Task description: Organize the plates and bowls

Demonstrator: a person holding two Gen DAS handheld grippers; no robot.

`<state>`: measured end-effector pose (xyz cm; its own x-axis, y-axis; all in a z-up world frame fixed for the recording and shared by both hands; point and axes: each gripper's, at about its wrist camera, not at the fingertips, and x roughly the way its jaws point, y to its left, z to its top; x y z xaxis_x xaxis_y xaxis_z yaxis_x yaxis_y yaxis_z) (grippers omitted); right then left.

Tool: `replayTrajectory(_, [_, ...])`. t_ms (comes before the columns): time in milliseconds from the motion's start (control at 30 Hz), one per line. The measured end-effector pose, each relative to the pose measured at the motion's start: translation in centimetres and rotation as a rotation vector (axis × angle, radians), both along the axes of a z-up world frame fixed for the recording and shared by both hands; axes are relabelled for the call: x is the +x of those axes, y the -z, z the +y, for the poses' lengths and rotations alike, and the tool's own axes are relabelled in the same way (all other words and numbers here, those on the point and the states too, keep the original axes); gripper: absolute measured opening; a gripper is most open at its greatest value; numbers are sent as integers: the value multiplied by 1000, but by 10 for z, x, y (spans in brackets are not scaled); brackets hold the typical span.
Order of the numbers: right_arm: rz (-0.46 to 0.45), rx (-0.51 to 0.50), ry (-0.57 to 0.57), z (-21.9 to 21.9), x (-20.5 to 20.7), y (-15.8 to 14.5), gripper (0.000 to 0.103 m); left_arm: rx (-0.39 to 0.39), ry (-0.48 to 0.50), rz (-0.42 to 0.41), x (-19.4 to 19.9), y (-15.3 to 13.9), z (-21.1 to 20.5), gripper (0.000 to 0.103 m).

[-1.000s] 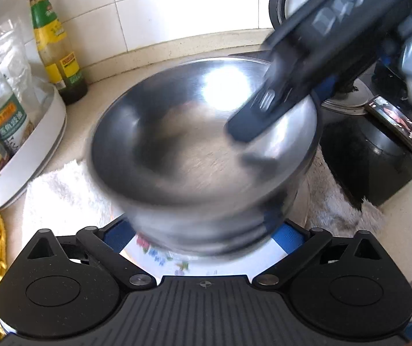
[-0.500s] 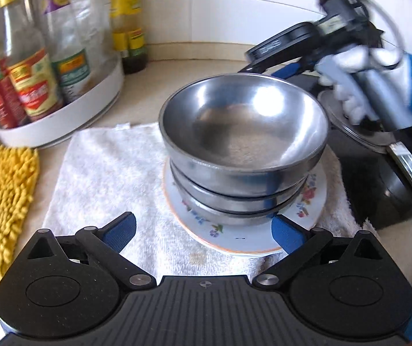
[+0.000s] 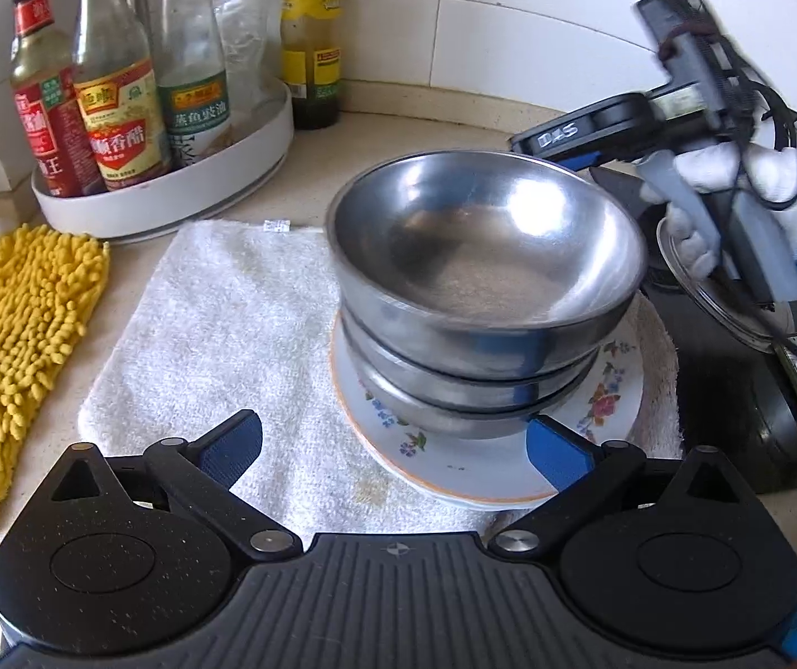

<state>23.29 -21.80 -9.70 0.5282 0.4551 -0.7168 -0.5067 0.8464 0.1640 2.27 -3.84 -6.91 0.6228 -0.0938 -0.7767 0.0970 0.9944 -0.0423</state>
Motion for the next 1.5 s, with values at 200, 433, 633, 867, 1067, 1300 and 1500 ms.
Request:
replayTrajectory(200, [-6,34,-71,-5,-15,-9,83,-6,1,-8,-8,-4,-3,102])
replayTrajectory(433, [-4,13,-46,-1,-12,6,83,-63,-13,-3,-16,7,-7,102])
replayTrajectory(633, [-36,12,3,11,7,26,83,-69,-17,3,-17,11,-12,102])
replayTrajectory(867, [-79,51,72,16,33,49,84,-87,-59,18,-20,16,-9,102])
replayTrajectory(1067, [-185,9,23,29,41,63,103,-106,-82,20,-20,19,-5,102])
replayTrajectory(1300, [-220,-71,-29,45,35,65,103,-120,-25,-23,-19,17,1,102])
replayTrajectory(1500, [-219,-70,-29,45,35,65,103,-184,56,-24,-12,23,14,102])
